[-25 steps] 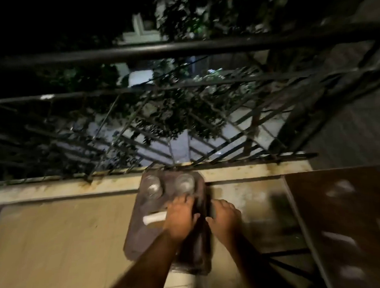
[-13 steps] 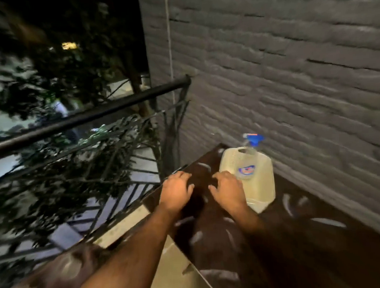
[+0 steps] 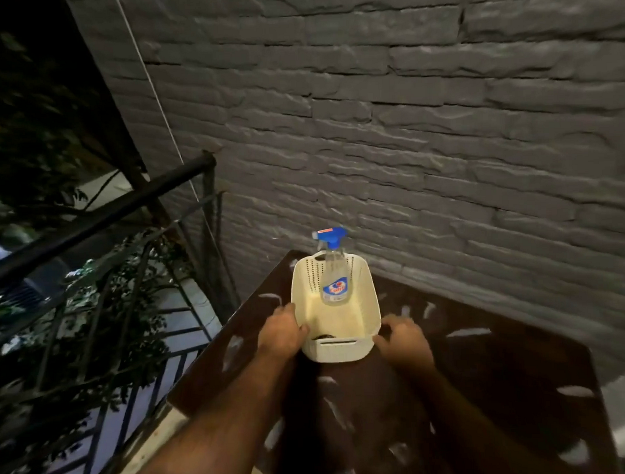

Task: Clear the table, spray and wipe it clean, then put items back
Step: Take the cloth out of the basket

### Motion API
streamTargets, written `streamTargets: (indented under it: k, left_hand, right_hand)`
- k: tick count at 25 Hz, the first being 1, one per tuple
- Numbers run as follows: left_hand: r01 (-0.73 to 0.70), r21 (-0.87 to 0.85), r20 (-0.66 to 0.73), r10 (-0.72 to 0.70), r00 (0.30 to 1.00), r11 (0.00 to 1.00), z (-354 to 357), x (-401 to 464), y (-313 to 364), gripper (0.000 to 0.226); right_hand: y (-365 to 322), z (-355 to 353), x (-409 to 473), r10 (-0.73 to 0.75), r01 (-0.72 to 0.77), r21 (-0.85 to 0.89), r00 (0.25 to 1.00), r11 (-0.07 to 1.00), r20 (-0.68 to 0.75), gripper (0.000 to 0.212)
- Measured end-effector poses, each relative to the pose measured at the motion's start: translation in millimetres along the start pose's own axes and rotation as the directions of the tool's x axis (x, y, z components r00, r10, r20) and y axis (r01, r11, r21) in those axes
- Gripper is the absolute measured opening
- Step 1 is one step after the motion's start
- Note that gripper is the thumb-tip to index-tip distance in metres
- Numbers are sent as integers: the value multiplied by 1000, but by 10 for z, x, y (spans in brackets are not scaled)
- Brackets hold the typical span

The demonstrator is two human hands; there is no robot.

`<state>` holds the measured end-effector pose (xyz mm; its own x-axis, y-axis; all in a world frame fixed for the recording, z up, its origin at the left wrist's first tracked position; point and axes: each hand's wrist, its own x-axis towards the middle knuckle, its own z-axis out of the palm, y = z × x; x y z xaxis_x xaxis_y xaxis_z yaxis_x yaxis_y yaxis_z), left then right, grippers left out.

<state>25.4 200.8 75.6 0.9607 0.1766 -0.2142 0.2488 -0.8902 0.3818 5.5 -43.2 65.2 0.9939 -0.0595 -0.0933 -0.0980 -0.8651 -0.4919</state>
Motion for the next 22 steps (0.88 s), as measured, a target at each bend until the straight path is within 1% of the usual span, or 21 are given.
streamTargets:
  k: [2, 6, 8, 10, 12, 14, 16, 17, 19, 22]
  left_hand:
    - [25, -3, 67, -25, 997, 1000, 36, 164, -55, 61]
    - [9, -13, 144, -7, 989, 1000, 56, 526, -150, 66]
    - [-12, -34, 183, 18, 983, 999, 63, 721, -168, 70]
    - [-6, -49, 228, 17, 973, 999, 97, 861, -182, 72]
    - [6, -37, 285, 5, 959, 999, 161, 955, -198, 70]
    - [31, -19, 309, -23, 951, 999, 214, 995, -202, 57]
    - [36, -27, 293, -26, 956, 999, 234, 1023, -174, 38]
    - [27, -32, 284, -17, 959, 999, 231, 1030, -154, 32]
    - [10, -40, 275, 2, 961, 999, 216, 1016, -98, 28]
    - [-44, -48, 265, 56, 963, 998, 252, 933, 86, 31]
  right_hand:
    - [24, 36, 147, 76, -78, 65, 997, 995, 32, 44]
    - [-48, 222, 454, 250, -263, 173, 964, 949, 90, 74]
    - [-109, 358, 592, 310, -323, 184, 946, 928, 95, 78]
    - [-134, 475, 671, 362, -374, 199, 927, 906, 94, 74]
    - [-109, 575, 731, 422, -442, 204, 896, 873, 136, 63]
    - [-62, 622, 732, 463, -498, 174, 862, 850, 205, 53]
    - [-15, 654, 713, 450, -480, 104, 864, 871, 224, 59]
    - [3, 662, 710, 451, -479, 103, 866, 872, 214, 59]
    - [29, 651, 655, 481, -519, 215, 852, 827, 206, 52]
    - [157, 551, 500, 535, -555, 383, 828, 738, 170, 42]
